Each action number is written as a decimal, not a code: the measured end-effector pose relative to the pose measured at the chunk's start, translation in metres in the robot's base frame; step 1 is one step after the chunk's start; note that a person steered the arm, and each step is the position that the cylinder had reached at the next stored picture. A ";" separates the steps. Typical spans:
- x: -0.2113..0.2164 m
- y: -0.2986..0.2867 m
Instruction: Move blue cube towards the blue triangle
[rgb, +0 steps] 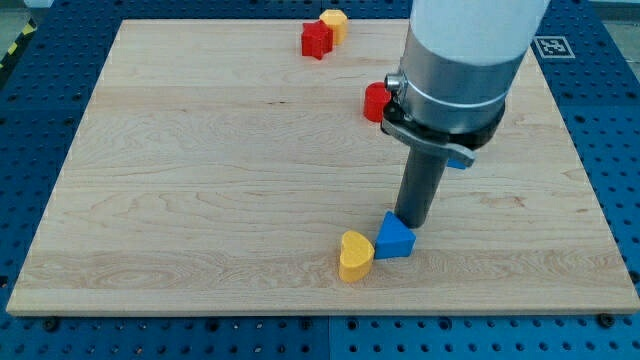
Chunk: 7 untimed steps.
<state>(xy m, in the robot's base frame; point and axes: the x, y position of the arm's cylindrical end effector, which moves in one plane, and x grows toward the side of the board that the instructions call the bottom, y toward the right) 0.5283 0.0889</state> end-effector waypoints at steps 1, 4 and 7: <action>-0.002 0.000; 0.036 -0.005; -0.024 0.177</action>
<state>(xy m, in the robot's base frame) 0.5044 0.2664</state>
